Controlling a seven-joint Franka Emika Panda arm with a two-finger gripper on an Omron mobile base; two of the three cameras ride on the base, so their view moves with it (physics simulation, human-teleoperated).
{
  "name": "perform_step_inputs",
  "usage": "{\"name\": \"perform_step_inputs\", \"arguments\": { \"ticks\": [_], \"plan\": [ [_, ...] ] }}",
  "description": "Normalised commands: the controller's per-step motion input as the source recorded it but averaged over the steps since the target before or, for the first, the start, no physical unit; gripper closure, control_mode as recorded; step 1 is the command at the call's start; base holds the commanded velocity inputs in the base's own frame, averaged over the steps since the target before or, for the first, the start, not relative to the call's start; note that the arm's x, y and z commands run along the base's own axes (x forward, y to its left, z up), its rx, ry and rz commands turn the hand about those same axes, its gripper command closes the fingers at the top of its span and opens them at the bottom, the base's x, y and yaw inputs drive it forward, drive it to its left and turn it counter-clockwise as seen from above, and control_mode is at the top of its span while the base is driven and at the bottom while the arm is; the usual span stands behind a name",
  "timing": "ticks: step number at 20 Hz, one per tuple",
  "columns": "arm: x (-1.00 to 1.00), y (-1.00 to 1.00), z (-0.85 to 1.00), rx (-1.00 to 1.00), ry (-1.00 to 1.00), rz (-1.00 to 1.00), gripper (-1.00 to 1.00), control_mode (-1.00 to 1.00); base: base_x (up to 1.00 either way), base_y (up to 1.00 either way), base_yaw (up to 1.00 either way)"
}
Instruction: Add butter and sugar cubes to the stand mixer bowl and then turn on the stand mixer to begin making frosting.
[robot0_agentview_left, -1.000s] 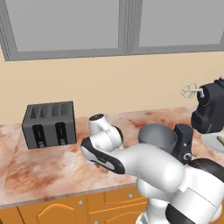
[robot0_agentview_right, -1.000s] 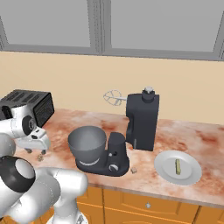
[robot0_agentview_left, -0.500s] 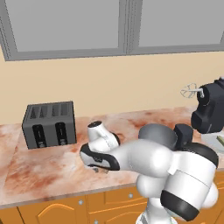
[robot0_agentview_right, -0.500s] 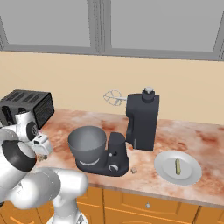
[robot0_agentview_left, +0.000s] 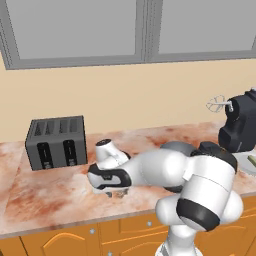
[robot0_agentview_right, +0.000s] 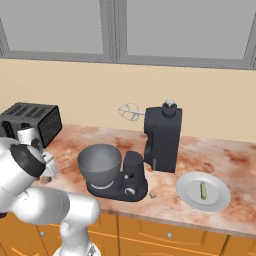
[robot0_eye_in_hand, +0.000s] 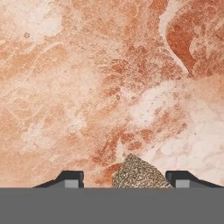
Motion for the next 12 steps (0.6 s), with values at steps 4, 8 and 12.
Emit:
{"name": "perform_step_inputs", "arguments": {
  "ticks": [4, 8, 12],
  "plan": [
    [-0.03, 0.00, -0.14, -0.02, 0.00, -0.08, 1.00, -1.00, 0.00, 0.00, 0.00],
    [-0.09, -0.03, 0.01, 0.00, -0.01, -0.10, 1.00, -1.00, 0.00, 0.00, 0.00],
    [-0.30, -0.16, 0.56, 0.00, -0.17, -0.05, 1.00, -1.00, 0.00, 0.00, 0.00]
  ]
}}
